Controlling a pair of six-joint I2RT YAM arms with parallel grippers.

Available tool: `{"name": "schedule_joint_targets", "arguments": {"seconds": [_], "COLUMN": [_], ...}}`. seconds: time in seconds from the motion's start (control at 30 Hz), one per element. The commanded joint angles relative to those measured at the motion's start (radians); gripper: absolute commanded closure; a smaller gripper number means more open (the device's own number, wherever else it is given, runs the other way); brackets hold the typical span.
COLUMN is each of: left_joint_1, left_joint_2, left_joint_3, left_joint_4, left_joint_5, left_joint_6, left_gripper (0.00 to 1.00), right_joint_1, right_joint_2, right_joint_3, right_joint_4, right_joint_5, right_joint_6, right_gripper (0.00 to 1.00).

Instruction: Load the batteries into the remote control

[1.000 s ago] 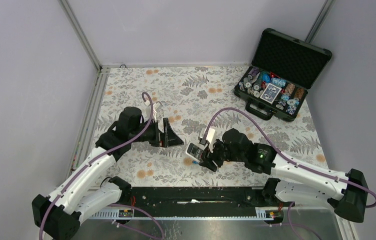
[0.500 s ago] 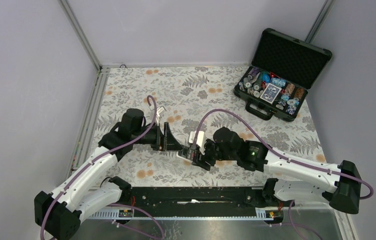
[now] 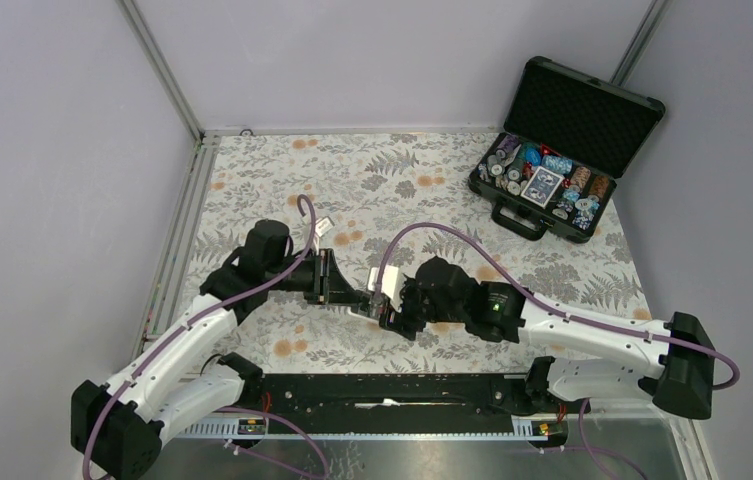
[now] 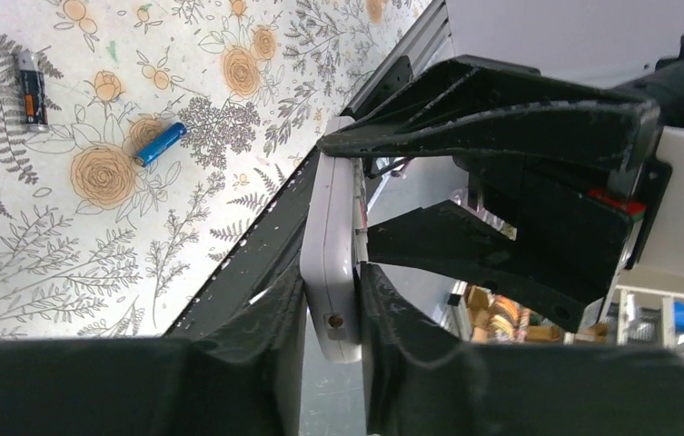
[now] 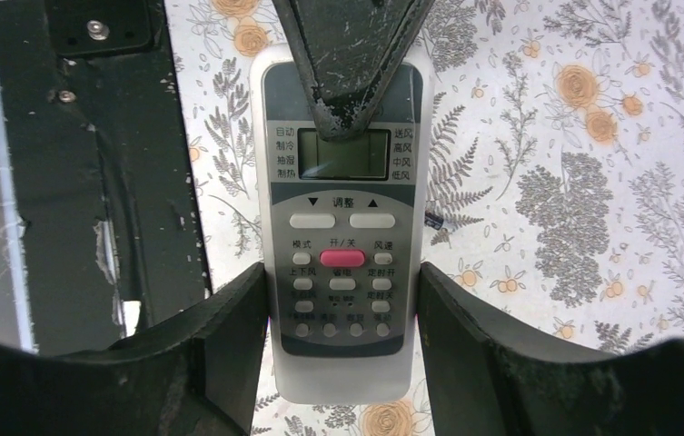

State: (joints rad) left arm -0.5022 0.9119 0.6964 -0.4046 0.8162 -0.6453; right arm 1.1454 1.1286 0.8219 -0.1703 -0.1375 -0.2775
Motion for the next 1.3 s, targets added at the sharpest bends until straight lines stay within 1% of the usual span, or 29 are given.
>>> {"name": "schedule_joint_targets", "arguments": {"seconds": [0.0,0.07,0.13,0.17,0.2,0.23,0.3,0.37,0.43,0.5,0.63,0.8,0.87,0.97,1.1,1.27], "left_joint_1": [0.005,0.005,0.005,0.005,0.005,0.007,0.011,0.022,0.035,0.05,0.081,0.115,0.13,0.151,0.16,0.165], "left_joint_2": [-0.002,-0.002,-0.005,-0.006,-0.01,-0.013,-0.011,-0.007,-0.009,-0.013,-0.016,-0.019,-0.024,-0.036,-0.045,-0.054], "left_joint_3": [-0.018,-0.025,-0.034,-0.039,-0.044,-0.049,-0.057,-0.065,-0.073,-0.08,-0.099,-0.149,-0.17,-0.192,-0.214,-0.252], "left_joint_4": [0.061,0.07,0.089,0.102,0.117,0.128,0.143,0.159,0.17,0.179,0.212,0.332,0.389,0.441,0.457,0.518], "left_joint_5": [0.05,0.061,0.073,0.078,0.08,0.076,0.076,0.081,0.082,0.082,0.102,0.141,0.156,0.166,0.17,0.193], "left_joint_6": [0.002,-0.002,-0.013,-0.024,-0.035,-0.044,-0.063,-0.087,-0.105,-0.123,-0.175,-0.306,-0.366,-0.434,-0.486,-0.568], "left_gripper": [0.83,1.0,1.0,1.0,1.0,1.0,1.0,1.0,1.0,1.0,1.0,1.0,1.0,1.0,1.0,1.0], "right_joint_1": [0.011,0.014,0.018,0.018,0.021,0.023,0.029,0.04,0.054,0.072,0.112,0.167,0.201,0.249,0.308,0.372], "right_joint_2": [-0.001,-0.004,-0.006,-0.007,-0.009,-0.011,-0.021,-0.035,-0.056,-0.078,-0.122,-0.154,-0.164,-0.178,-0.181,-0.157], "right_joint_3": [0.06,0.061,0.06,0.06,0.06,0.059,0.053,0.043,0.032,0.022,-0.001,-0.039,-0.071,-0.12,-0.195,-0.274], "right_joint_4": [0.051,0.05,0.05,0.048,0.045,0.042,0.035,0.033,0.033,0.033,0.04,0.063,0.098,0.176,0.33,0.54], "right_joint_5": [0.048,0.055,0.061,0.065,0.067,0.067,0.066,0.078,0.096,0.12,0.185,0.232,0.262,0.336,0.463,0.613], "right_joint_6": [-0.026,-0.033,-0.041,-0.045,-0.05,-0.057,-0.075,-0.092,-0.113,-0.137,-0.194,-0.277,-0.306,-0.364,-0.469,-0.643], "right_gripper": [1.0,1.0,1.0,0.98,0.93,0.85,0.65,0.48,0.34,0.28,0.22,0.2,0.2,0.2,0.2,0.2]}}
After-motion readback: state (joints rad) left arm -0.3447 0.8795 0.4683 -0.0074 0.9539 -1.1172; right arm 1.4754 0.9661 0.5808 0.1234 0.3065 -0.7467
